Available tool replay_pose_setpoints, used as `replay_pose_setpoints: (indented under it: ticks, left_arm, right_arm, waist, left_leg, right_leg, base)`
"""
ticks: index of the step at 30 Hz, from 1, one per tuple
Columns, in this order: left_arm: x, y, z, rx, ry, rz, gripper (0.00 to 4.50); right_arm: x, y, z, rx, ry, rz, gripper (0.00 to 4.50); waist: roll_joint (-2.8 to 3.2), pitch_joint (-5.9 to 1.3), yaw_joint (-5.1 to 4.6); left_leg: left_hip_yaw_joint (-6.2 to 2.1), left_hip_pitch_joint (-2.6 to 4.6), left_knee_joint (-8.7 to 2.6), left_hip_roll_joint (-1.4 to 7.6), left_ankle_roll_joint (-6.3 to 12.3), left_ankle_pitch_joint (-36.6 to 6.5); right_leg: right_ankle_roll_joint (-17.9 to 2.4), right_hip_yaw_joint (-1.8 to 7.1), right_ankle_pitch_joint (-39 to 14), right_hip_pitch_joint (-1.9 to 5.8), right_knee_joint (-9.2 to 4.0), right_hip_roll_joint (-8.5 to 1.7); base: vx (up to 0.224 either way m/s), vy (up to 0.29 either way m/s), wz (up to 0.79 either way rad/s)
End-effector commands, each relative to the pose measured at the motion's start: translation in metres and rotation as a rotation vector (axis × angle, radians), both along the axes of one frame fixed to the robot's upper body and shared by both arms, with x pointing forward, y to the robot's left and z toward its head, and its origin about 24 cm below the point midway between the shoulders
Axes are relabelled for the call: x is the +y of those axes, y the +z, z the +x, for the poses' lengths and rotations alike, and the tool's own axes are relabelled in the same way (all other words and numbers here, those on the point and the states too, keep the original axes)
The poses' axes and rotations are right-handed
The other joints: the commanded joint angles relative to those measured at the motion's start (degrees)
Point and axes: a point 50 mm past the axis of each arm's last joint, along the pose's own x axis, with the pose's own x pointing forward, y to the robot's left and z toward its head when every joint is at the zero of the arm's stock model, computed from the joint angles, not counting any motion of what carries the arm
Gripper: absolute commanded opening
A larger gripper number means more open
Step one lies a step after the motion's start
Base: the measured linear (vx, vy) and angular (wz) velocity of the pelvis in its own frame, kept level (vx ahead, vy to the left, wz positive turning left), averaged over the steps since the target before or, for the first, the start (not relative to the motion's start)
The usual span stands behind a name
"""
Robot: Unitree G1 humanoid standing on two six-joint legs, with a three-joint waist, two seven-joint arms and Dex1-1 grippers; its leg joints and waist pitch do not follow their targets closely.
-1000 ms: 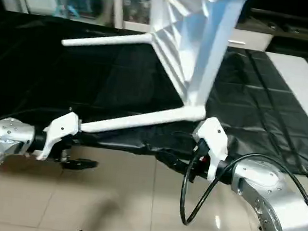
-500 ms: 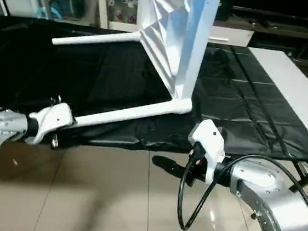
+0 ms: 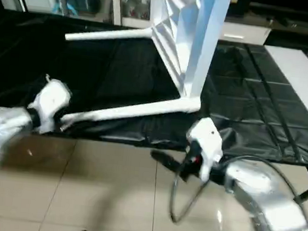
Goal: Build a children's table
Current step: Flip table
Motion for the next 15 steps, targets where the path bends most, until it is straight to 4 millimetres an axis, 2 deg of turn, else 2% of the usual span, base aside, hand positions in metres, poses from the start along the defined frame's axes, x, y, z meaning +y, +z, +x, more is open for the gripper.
replay_pose_setpoints:
  ticks: [1, 2, 4, 5, 6, 7, 8, 9, 11, 12, 13, 15]
  left_arm:
    - [0.02, 0.0, -0.004, -0.034, 0.233, -0.096, 4.15]
    - [0.024, -0.001, -0.008, -0.097, 0.323, -0.085, 4.15]
    - [0.027, 0.0, -0.011, -0.156, 0.393, -0.068, 4.15]
    - [0.027, 0.006, -0.014, -0.219, 0.473, -0.063, 4.15]
    - [0.025, 0.013, -0.015, -0.242, 0.482, -0.067, 4.15]
    - [0.021, 0.021, -0.014, -0.27, 0.476, -0.068, 4.15]
    - [0.021, 0.021, -0.014, -0.27, 0.476, -0.068, 4.15]
    - [0.014, 0.036, -0.013, -0.323, 0.439, -0.026, 4.15]
    - [0.006, 0.048, -0.012, -0.388, 0.37, 0.065, 4.15]
    - [0.006, 0.048, -0.012, -0.388, 0.37, 0.065, 4.15]
    - [-0.003, 0.052, -0.013, -0.429, 0.297, 0.176, 4.15]
    - [-0.004, 0.053, -0.016, -0.455, 0.289, 0.18, 4.15]
  right_arm:
    - [-0.009, -0.002, 0.009, -0.056, -0.194, 0.003, 3.4]
    - [-0.008, -0.004, 0.01, -0.072, -0.248, 0.025, 3.4]
    - [-0.007, -0.006, 0.01, -0.077, -0.292, 0.056, 3.4]
    - [-0.005, -0.008, 0.01, -0.083, -0.333, 0.1, 3.4]
    - [-0.004, -0.008, 0.01, -0.089, -0.344, 0.118, 3.4]
    - [-0.002, -0.008, 0.011, -0.096, -0.355, 0.138, 3.4]
    - [-0.002, -0.008, 0.011, -0.096, -0.355, 0.138, 3.4]
    - [0.002, -0.005, 0.013, -0.113, -0.356, 0.172, 3.4]
    - [0.006, 0.0, 0.015, -0.131, -0.334, 0.203, 3.4]
    - [0.006, 0.0, 0.015, -0.131, -0.334, 0.203, 3.4]
    - [0.009, 0.003, 0.017, -0.141, -0.31, 0.209, 3.4]
    - [0.01, 0.004, 0.018, -0.147, -0.317, 0.205, 3.4]
  waist:
    - [-0.52, -3.41, -0.42]
    - [-0.46, -3.34, -1.02]
    - [-0.72, -3.51, -1.63]
    - [-0.49, -3.57, -1.6]
    - [-1.2, -3.56, -1.75]
    - [-0.82, -3.6, -1.66]
    - [-0.52, -3.73, -1.57]
    - [-0.74, -3.59, -1.51]
    - [-0.69, -3.54, -1.37]
    - [-0.53, -3.43, -1.37]
    - [-0.33, -3.35, -1.46]
    - [-0.25, -3.42, -1.68]
  left_leg:
    - [-1.12, 0.3, -4.99, 3.83, 0.23, -8.9]
    - [-1.23, -0.28, -5.16, 3.55, 0.95, -8.1]
    - [-1.13, 0.0, -5.18, 3.6, 1.47, -7.9]
    - [-1.2, 0.05, -5.19, 3.64, 1.46, -7.3]
    - [-1.11, 0.11, -5.14, 3.87, 1.96, -6.3]
    - [-1.13, 0.24, -5.2, 3.97, 1.97, -5.9]
    - [-1.26, 0.35, -5.18, 4.06, 1.87, -5.0]
    - [-1.17, 0.43, -5.24, 4.07, 1.79, -5.4]
    - [-1.14, 0.56, -5.35, 4.0, 1.44, -6.3]
    - [-1.26, 0.56, -5.49, 4.03, 1.15, -6.8]
    - [-1.31, 0.56, -5.66, 3.99, 0.58, -7.7]
    - [-1.29, 0.46, -5.64, 3.97, -0.12, -7.6]
  right_leg:
    - [-14.1, 3.25, -2.3, 2.27, -4.71, -4.55]
    - [-12.0, 2.98, -4.4, 2.58, -5.15, -4.19]
    - [-10.0, 3.15, -5.6, 2.57, -5.48, -4.11]
    - [-9.6, 3.14, -5.2, 2.53, -5.45, -4.07]
    - [-9.4, 3.22, -2.9, 2.4, -5.33, -3.94]
    - [-9.7, 3.19, -2.1, 2.3, -5.17, -4.03]
    - [-10.0, 3.04, 0.3, 2.26, -4.91, -3.89]
    - [-10.1, 3.04, 0.6, 2.1, -4.99, -3.81]
    - [-9.9, 3.02, 0.7, 2.07, -4.92, -3.77]
    - [-9.5, 2.99, 0.7, 2.07, -4.86, -3.72]
    - [-9.3, 2.97, 0.0, 2.16, -4.88, -3.71]
    - [-8.9, 3.0, 1.2, 2.24, -4.81, -3.67]
  base:
    - [0.0, 0.0, 0.0]
    - [0.0, 0.0, 0.0]
    - [0.0, 0.0, 0.0]
    - [0.0, 0.0, 0.0]
    - [0.0, 0.0, 0.0]
    - [0.0, 0.0, 0.0]
    - [0.0, 0.0, 0.0]
    - [0.0, 0.0, 0.0]
    - [0.0, 0.0, 0.0]
    - [0.0, 0.0, 0.0]
    - [0.0, 0.0, 0.0]
    - [0.0, 0.0, 0.0]
